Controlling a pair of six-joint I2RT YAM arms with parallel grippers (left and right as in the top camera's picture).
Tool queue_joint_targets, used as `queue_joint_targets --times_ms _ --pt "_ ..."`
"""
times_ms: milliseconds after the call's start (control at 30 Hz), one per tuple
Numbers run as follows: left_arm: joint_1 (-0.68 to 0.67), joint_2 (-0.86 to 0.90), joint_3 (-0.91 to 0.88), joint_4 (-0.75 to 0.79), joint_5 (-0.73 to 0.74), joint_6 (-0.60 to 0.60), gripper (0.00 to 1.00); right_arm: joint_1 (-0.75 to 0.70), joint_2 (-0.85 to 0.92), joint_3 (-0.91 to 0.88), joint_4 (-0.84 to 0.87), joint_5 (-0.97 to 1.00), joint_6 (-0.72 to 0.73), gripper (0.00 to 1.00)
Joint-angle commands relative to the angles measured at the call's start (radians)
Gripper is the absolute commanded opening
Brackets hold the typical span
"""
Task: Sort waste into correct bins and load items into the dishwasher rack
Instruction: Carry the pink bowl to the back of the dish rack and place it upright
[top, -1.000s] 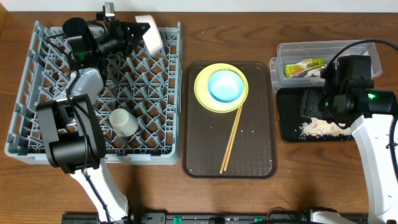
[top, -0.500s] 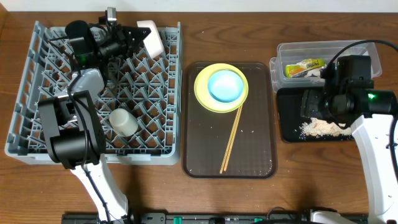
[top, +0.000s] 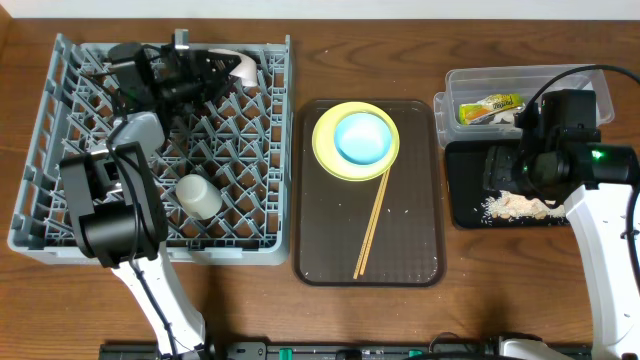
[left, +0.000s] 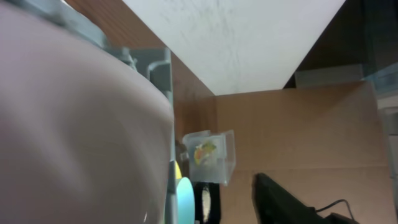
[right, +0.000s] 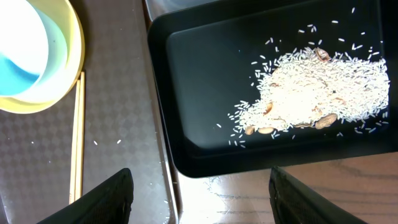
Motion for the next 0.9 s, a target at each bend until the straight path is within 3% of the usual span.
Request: queue_joint_targets --times_ms 0,133,600,767,867 --pt "0.029 0.003 0.005 -0.003 0.025 0.024 0.64 -0.007 -0.007 0.008 -0.002 -0.001 0.003 0.68" --pt "0.039 -0.002 0.005 -0.006 0.043 0.017 0.74 -0.007 -0.007 0.008 -0.002 -0.001 0.003 0.68" --pt "0.036 -0.056 0.004 -0.151 0.073 0.027 0.86 -0.007 -0.007 0.008 0.002 -0.001 0.003 0.68" --pt "0.036 -0.077 0.004 -0.303 0.031 0.132 0.87 -0.007 -0.007 0.008 0.0 -0.001 0.003 0.68" --pt "0.036 -0.129 0.004 -0.466 -0.043 0.263 0.87 -0.007 -0.007 0.008 -0.002 -0.001 0.003 0.68"
